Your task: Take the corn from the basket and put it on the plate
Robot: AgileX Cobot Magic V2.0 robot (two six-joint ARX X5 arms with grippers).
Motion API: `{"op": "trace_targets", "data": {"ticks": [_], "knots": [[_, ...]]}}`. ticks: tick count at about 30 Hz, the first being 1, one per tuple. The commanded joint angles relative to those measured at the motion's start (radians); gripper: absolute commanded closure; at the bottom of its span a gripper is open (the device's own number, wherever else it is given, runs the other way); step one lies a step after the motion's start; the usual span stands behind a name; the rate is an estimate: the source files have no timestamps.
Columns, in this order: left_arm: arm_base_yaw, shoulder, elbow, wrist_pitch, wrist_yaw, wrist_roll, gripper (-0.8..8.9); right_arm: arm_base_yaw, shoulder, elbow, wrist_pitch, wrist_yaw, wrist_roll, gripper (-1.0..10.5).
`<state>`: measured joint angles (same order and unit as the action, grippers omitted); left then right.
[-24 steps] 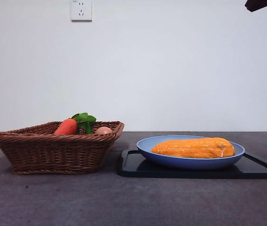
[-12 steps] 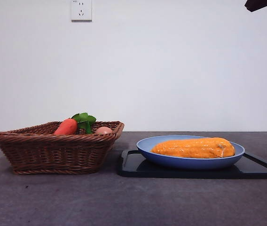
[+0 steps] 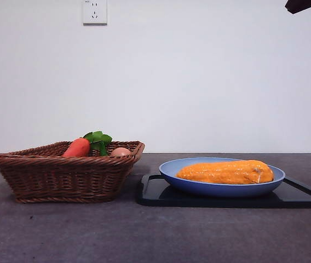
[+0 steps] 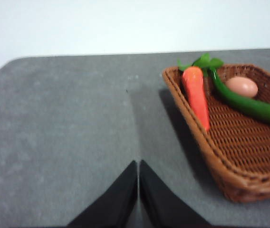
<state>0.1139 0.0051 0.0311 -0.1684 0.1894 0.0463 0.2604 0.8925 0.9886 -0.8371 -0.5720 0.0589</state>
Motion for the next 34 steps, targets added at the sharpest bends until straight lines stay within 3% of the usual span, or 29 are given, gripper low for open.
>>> {"op": "trace_targets", "data": {"ticks": [1, 29, 34], "knots": [[0.004, -0.002, -0.028, -0.005, 0.001, -0.013, 8.06, 0.004, 0.007, 0.019, 0.008, 0.000, -0.008, 9.4], [0.004, -0.002, -0.028, -0.003, 0.002, -0.014, 8.06, 0.004, 0.007, 0.019, 0.008, -0.001, -0.009, 9.4], [0.004, -0.002, -0.028, -0.003, 0.002, -0.014, 8.06, 0.000, -0.002, 0.017, 0.063, 0.063, -0.093, 9.4]]}}
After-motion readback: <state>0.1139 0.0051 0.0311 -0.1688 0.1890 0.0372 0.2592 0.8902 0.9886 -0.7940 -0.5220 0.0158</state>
